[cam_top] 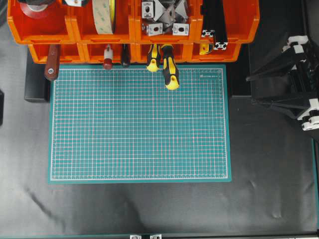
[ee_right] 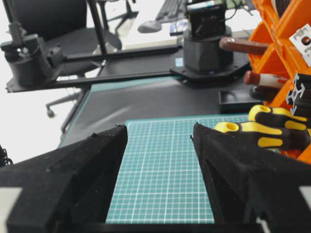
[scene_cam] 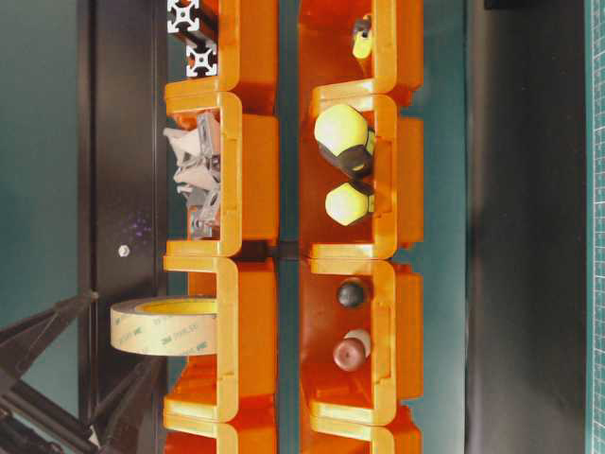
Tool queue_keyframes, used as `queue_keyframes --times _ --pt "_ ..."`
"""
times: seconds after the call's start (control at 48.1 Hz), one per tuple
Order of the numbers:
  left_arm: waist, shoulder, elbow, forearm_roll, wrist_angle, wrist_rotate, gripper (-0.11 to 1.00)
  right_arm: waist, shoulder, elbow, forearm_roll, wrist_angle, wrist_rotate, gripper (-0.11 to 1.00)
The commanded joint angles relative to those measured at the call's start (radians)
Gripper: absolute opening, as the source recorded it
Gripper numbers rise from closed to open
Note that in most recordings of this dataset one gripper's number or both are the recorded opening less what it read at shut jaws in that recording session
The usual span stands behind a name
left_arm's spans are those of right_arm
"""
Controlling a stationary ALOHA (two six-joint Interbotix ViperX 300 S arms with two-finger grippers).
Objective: Pick foam from container rack with left arm.
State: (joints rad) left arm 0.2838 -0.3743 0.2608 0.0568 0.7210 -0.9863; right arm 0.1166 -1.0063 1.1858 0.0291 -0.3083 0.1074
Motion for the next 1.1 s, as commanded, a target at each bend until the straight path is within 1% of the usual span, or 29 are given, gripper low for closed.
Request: queue_keyframes --times 0.0,0.25,0.499,0.707,0.874,0.978,1.019,1.082 --pt "0.003 -0.003 -0.032 0.002 -0.012 0.003 0.9 0.003 0.005 -0.032 -0.002 0.0 0.0 0.58" --pt "0.003 -0.003 -0.029 0.002 -0.084 0.002 0.9 0.005 0.005 -0.032 -0.003 0.0 0.0 0.57" --pt "0.005 0.002 -0.002 0.003 -0.091 0.002 0.89 0.005 0.005 -0.029 -0.002 0.0 0.0 0.57" --pt "0.005 -0.002 0.04 0.002 -0.118 0.0 0.85 0.005 0.005 -0.029 -0.003 0.0 0.0 0.57" --pt "0.008 -0.006 0.054 0.002 -0.15 0.0 0.82 0.003 0.005 -0.029 -0.002 0.0 0.0 0.57" --pt "0.009 -0.009 0.052 0.003 -0.156 -0.003 0.77 0.005 0.005 -0.029 -0.002 0.0 0.0 0.57" --pt "0.009 -0.011 0.049 0.002 -0.16 -0.003 0.73 0.005 0.005 -0.029 -0.002 0.0 0.002 0.57" --pt "0.009 -0.017 0.041 0.003 -0.17 -0.003 0.64 0.005 0.005 -0.029 -0.002 0.0 0.002 0.57"
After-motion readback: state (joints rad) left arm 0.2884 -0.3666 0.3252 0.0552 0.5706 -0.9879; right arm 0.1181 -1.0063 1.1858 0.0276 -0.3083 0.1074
